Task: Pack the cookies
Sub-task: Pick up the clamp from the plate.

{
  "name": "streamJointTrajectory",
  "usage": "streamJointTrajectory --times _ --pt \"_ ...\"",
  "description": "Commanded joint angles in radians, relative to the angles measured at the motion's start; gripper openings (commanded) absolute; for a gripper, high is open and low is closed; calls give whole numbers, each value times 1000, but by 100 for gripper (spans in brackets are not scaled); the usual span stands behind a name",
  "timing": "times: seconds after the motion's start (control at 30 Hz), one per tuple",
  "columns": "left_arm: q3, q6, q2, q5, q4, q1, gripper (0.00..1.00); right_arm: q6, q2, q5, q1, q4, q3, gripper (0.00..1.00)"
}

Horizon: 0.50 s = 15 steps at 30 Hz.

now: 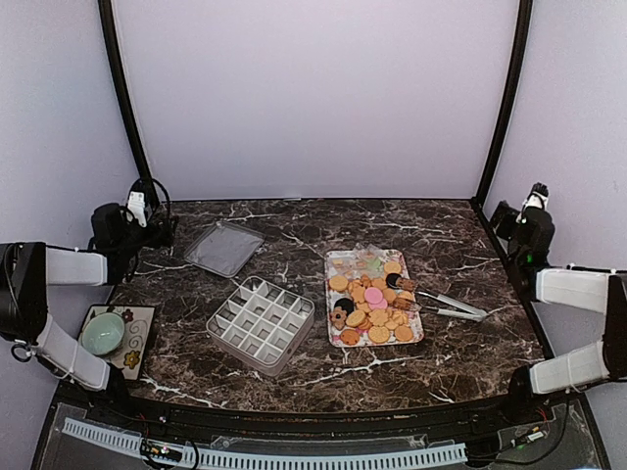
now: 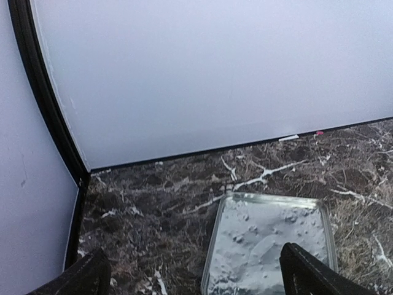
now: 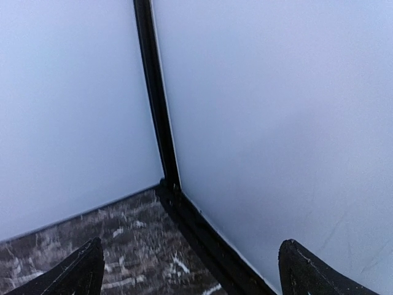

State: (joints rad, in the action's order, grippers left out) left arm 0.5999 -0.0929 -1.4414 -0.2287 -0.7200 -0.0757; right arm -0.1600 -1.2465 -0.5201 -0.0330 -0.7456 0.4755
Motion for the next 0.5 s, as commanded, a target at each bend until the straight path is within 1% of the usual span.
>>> streamJointTrajectory --times 0.0,0.03,0.07,0.1,0.13,0.17,0.2,0.23,0.27,0.3,0.33,0.4,0.47 --pt "209 -53 53 -69 548 -5 99 -168 97 -216 14 422 165 100" --pt "249 -69 47 -95 623 -5 99 -200 115 -144 44 489 196 100" --pt "288 -93 40 -128 689 -5 99 -207 128 -34 78 555 219 100" --pt "320 -111 31 -153 745 -6 99 -183 135 89 111 594 238 100" --pt "355 -125 22 -168 798 -5 99 -143 135 186 117 641 259 100" --pt "386 -143 13 -177 851 -5 99 -101 129 308 115 714 292 100" --pt "421 -165 4 -184 912 -5 99 -66 114 390 102 810 341 100" --pt "455 -186 -3 -191 970 -5 99 -34 99 411 74 906 384 99" --pt "482 -204 -10 -196 1029 -5 99 14 91 405 41 991 412 96" --pt "500 -223 -13 -207 1078 -5 98 61 90 397 7 1036 417 94" --pt "509 -246 -14 -222 1116 -6 98 76 102 400 -25 1049 401 93" --pt "513 -284 -11 -252 1173 -5 96 86 138 461 -77 1044 329 93" --pt "527 -289 -12 -278 1226 -5 96 85 143 510 -112 1054 284 91"
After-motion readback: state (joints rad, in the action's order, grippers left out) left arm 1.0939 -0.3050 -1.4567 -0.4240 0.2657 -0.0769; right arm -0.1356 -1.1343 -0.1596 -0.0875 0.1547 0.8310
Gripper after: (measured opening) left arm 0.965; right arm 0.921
